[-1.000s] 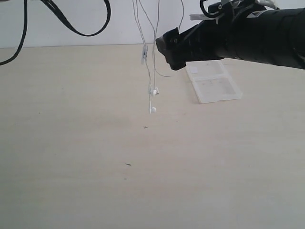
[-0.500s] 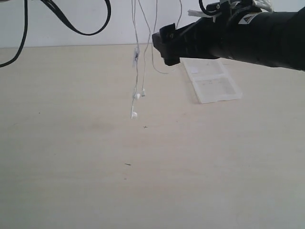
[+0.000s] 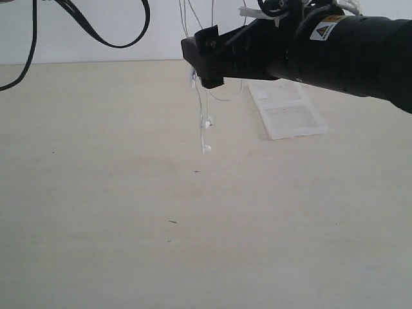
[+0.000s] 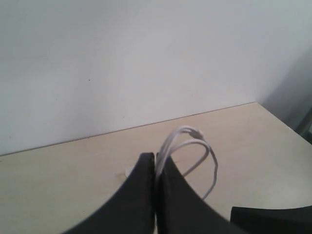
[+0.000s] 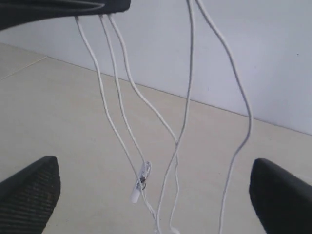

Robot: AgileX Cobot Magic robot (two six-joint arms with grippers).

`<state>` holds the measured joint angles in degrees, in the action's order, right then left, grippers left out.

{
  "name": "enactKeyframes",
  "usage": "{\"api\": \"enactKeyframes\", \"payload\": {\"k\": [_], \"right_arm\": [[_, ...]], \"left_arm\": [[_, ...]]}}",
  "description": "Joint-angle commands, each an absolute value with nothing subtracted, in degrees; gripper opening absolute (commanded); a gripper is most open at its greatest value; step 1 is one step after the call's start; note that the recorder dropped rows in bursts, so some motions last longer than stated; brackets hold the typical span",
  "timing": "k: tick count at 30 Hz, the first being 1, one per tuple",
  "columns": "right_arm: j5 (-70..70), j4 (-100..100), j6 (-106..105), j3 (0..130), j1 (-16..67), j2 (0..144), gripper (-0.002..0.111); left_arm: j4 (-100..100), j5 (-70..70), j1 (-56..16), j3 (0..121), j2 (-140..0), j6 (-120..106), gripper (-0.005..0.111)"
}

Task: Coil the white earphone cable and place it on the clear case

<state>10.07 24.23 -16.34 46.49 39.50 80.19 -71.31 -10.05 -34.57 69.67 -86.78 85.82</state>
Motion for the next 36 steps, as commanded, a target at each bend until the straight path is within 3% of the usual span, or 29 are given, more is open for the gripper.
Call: {"api": "enactKeyframes", "payload": {"k": [1, 18, 31, 36], "right_arm": [[8.22, 23.63, -14.37, 46.36, 39.69, 79.80, 0.103], [9.86, 23.62, -18.90, 46.36, 39.69, 82.17, 0.103], [20.99, 23.62, -18.90, 46.36, 39.69, 85.45, 0.103], [16.88, 25.51, -17.74, 46.36, 39.69, 84.05, 0.103]], "left_arm": [[-71.06, -10.22, -34.88, 70.12, -86.72, 87.68, 0.000], [-71.06, -9.81, -34.88, 70.12, -86.72, 88.97, 0.000], [-71.06, -8.65, -34.88, 70.12, -86.72, 90.34, 0.000], [-71.06, -8.65, -34.88, 70.12, -86.72, 90.47, 0.000]]}}
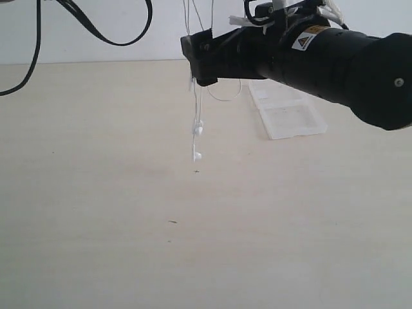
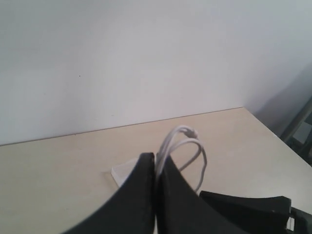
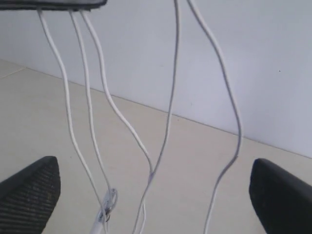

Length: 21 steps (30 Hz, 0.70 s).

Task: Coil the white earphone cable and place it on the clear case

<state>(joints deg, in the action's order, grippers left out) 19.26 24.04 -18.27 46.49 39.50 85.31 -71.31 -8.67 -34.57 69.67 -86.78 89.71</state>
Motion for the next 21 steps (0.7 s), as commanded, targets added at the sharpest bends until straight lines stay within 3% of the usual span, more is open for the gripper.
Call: {"api": "enactKeyframes", "payload": {"k": [1, 13, 21], "right_arm": [[14.82, 25.95, -17.74, 46.36, 39.69, 83.13, 0.103], [9.88, 27.07, -19.89, 41.76, 39.69, 72.47, 0.103], [25.04, 26.91, -22.84, 33.30, 39.59, 71.94, 0.103]], "left_arm": [[-71.06, -8.65, -34.88, 70.12, -86.72, 90.47, 0.000], [-71.06, -8.77, -34.88, 70.12, -86.72, 90.45, 0.000], [-71.06, -8.77, -34.88, 70.12, -86.72, 90.45, 0.000]]}}
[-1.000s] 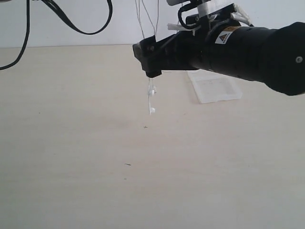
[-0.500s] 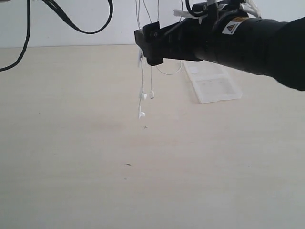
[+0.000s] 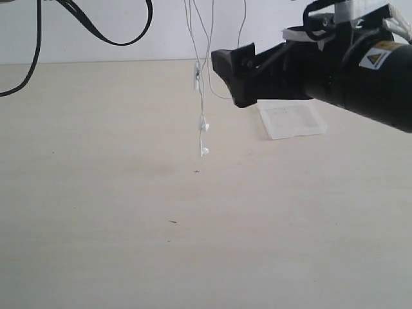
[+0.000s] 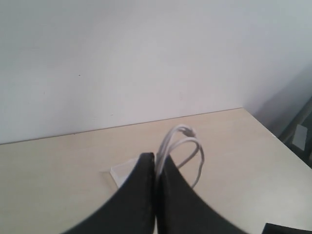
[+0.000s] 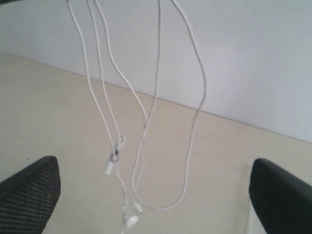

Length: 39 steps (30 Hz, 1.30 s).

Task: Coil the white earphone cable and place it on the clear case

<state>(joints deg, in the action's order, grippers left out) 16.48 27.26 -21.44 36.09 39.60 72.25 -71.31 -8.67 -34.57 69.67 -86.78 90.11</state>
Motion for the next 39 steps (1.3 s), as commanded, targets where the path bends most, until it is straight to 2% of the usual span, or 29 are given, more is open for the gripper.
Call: {"api": "enactKeyframes", "payload": {"k": [1, 8, 25, 39], "right_arm": [[27.03, 26.91, -22.84, 32.71, 39.59, 72.08, 0.103], [30.59, 18.27, -15.96, 32.26, 39.59, 77.57, 0.103], [28.84, 18.14, -13.86, 32.37, 39.70, 78.59, 0.103], [17.39, 16.14, -15.72, 36.64, 39.70, 78.79, 0.103]], "left_arm": [[-71.06, -8.77, -34.88, 70.12, -86.72, 90.45, 0.000], [-71.06, -8.41, -34.88, 70.12, -86.72, 91.36, 0.000], [-71.46, -8.41, -34.88, 70.12, -86.72, 91.34, 0.000], [-71.46, -8.41, -34.88, 70.12, -86.72, 91.34, 0.000]]}}
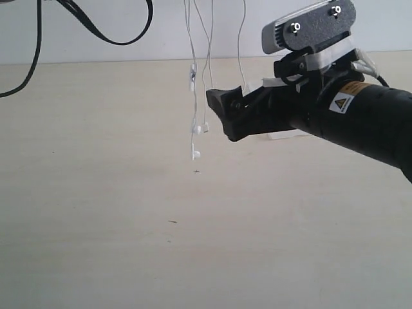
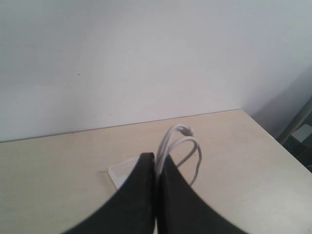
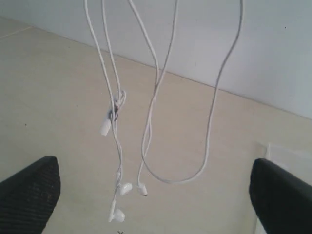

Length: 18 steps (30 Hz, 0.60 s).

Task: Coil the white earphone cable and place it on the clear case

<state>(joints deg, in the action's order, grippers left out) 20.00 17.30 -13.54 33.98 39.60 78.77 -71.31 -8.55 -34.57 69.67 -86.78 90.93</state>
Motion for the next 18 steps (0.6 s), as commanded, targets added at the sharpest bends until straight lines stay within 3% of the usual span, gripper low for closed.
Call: {"api": "enactKeyframes", "payload": {"k": [1, 10, 18], "right_arm": [[17.02, 16.14, -16.47, 37.26, 39.70, 78.93, 0.103], [31.18, 16.73, -16.26, 37.92, 39.70, 86.95, 0.103], [35.45, 16.82, -12.68, 37.92, 39.57, 90.12, 0.103]], "left_arm": [[-71.46, -8.41, -34.88, 70.12, -86.72, 91.34, 0.000], [-71.35, -7.72, -34.88, 70.12, -86.72, 91.82, 0.000], [-71.35, -7.03, -34.88, 70.12, -86.62, 91.82, 0.000]]}}
